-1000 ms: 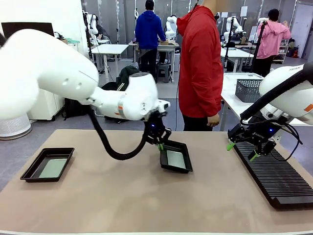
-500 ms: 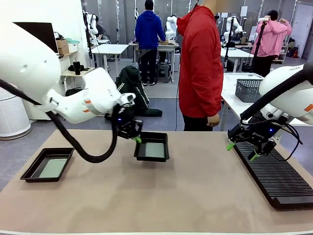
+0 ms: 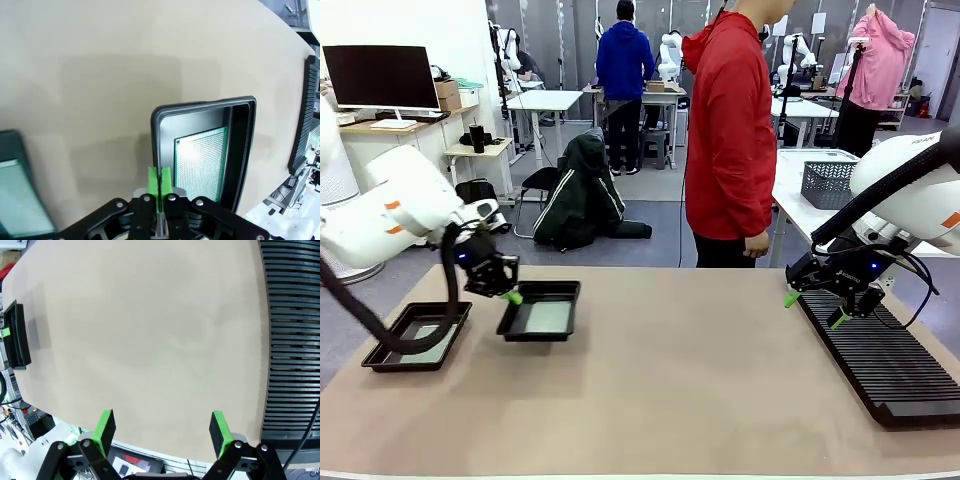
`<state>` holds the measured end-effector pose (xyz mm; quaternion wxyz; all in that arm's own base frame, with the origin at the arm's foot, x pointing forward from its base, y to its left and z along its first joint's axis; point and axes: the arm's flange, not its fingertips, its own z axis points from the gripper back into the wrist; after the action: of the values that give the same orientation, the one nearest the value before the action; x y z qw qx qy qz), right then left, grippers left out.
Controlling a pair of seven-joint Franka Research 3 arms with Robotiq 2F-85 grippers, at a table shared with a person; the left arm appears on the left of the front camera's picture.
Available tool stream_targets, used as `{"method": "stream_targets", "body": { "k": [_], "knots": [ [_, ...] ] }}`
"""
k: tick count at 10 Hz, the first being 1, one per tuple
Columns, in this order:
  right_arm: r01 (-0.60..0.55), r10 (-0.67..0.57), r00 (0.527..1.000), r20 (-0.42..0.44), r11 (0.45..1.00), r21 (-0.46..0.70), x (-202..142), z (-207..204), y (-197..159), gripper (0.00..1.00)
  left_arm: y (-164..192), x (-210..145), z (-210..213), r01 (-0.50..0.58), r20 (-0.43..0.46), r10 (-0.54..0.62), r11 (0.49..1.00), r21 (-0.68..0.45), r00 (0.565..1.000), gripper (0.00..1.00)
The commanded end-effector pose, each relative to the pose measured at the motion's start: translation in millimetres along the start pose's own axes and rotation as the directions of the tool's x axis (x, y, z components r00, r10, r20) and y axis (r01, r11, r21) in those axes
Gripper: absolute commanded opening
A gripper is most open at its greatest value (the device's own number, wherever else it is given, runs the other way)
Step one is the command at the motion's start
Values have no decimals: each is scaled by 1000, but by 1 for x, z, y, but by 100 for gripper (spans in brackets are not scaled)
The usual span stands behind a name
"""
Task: Inspect and transfer BCBs to ESD trays.
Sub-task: Pick up the ESD tray and place it on the left side of the table.
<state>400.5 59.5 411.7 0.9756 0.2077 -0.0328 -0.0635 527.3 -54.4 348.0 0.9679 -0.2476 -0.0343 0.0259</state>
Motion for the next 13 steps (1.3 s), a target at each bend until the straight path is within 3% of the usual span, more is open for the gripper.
{"method": "stream_targets", "body": {
  "k": [1, 6, 11, 13],
  "knots": [
    [14, -14, 1000, -4, 1000, 0, 2, -1, 1, 100, 27, -16, 8, 26, 6, -25, 999, -29, 1000, 3],
    [14, -14, 1000, -4, 1000, 0, 2, -1, 1, 100, 62, -20, -3, 14, 7, -14, 1000, 22, 1000, 3],
    [14, -14, 1000, -4, 1000, 0, 2, -1, 1, 100, 67, -21, -22, 33, 3, -33, 997, 67, 999, 3],
    [14, -14, 1000, -4, 1000, 0, 2, -1, 1, 100, 67, -17, -17, -14, -4, 14, 999, 46, 1000, 3]
  ]
}}
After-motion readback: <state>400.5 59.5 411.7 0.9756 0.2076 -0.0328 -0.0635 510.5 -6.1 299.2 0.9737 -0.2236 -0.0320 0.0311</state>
